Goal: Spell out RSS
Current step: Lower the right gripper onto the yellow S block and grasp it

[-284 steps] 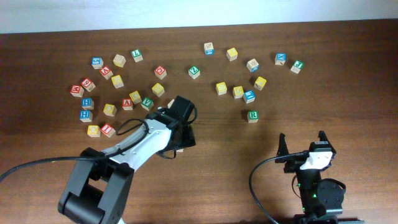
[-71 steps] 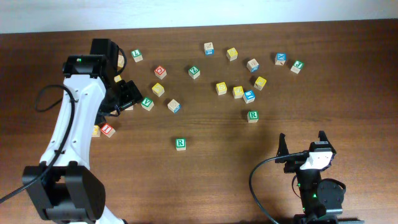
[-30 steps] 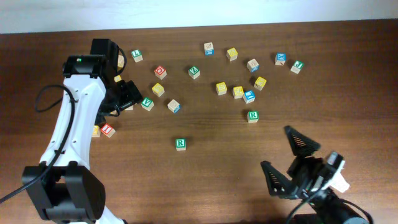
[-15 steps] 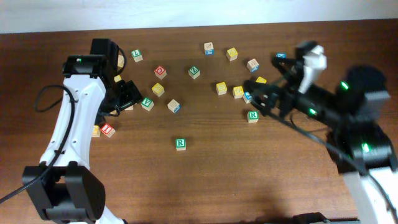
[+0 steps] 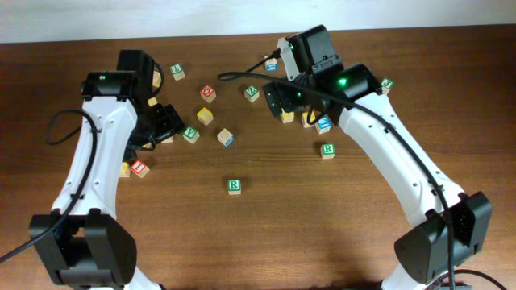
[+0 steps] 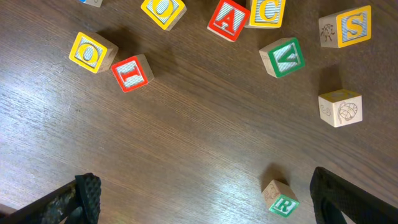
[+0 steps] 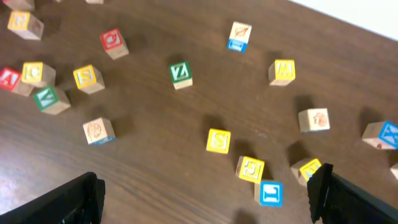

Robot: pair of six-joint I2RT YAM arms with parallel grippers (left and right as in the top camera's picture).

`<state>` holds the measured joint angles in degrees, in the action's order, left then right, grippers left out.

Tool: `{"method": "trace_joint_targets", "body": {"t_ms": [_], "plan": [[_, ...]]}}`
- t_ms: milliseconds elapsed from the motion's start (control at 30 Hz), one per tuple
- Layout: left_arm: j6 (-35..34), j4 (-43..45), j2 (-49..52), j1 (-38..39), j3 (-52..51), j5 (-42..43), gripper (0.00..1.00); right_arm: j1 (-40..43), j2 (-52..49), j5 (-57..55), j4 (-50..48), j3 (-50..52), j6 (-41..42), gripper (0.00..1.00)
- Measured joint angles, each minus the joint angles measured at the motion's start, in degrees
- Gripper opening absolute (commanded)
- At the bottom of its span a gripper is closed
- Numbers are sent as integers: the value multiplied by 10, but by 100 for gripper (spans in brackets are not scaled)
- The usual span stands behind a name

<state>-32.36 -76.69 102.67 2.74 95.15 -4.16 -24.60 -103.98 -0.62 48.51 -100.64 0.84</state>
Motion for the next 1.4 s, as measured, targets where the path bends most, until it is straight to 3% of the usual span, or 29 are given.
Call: {"method": "trace_joint_targets", "body": {"t_ms": [167,300,433,833,1000,1400], "plan": [[0,0,0,0,0,0,99,0,-9,4,-38,-2,0,98],[0,0,0,0,0,0,99,0,-118,-41,-63,-7,45,99],[0,0,0,0,0,0,99,0,-209,-55,-70,-7,65,75],[0,0,0,0,0,0,99,0,-246,-56,-83,-7,67,75],[0,0,0,0,0,0,99,0,-266,-56,-87,-7,69,56],[0,0,0,0,0,0,99,0,-266,-56,-73,-7,69,47]]}}
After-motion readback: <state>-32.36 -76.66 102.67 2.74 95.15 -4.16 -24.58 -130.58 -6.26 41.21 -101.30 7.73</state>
